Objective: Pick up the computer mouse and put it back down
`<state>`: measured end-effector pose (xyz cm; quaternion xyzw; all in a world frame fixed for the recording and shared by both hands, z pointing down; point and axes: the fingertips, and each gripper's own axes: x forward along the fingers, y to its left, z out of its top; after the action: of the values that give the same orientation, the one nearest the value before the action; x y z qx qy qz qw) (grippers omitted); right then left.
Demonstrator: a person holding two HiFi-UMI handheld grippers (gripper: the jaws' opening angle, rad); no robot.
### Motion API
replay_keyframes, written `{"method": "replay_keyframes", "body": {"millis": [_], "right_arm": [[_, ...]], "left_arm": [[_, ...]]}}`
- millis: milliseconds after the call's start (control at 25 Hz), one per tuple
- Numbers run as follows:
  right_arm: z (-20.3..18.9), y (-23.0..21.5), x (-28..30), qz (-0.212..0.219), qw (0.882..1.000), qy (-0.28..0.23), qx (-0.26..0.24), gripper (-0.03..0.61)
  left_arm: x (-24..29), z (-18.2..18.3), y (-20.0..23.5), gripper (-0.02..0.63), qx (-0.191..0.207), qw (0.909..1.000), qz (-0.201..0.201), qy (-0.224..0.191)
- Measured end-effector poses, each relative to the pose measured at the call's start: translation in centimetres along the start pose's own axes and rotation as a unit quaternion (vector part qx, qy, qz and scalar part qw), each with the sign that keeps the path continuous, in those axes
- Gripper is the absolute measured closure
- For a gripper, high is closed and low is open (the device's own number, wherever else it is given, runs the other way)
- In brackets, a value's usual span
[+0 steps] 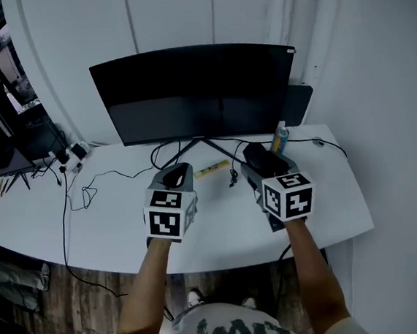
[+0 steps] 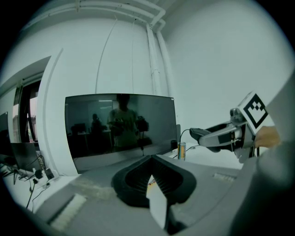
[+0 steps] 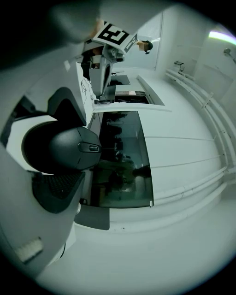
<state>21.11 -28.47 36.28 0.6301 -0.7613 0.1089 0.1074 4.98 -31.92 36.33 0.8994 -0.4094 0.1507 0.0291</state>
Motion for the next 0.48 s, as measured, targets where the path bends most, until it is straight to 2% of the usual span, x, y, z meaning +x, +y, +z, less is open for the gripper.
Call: {"method": "replay_keyframes", "body": {"millis": [480], "right_arm": [[-3.5,-0.7,0.4,0.016,0.999,0.027,0.008,0.268]], "left_arm": [[-0.1,-1.2,-1.8,0.611,-0.001,0.9998,0.003,0.018]]}}
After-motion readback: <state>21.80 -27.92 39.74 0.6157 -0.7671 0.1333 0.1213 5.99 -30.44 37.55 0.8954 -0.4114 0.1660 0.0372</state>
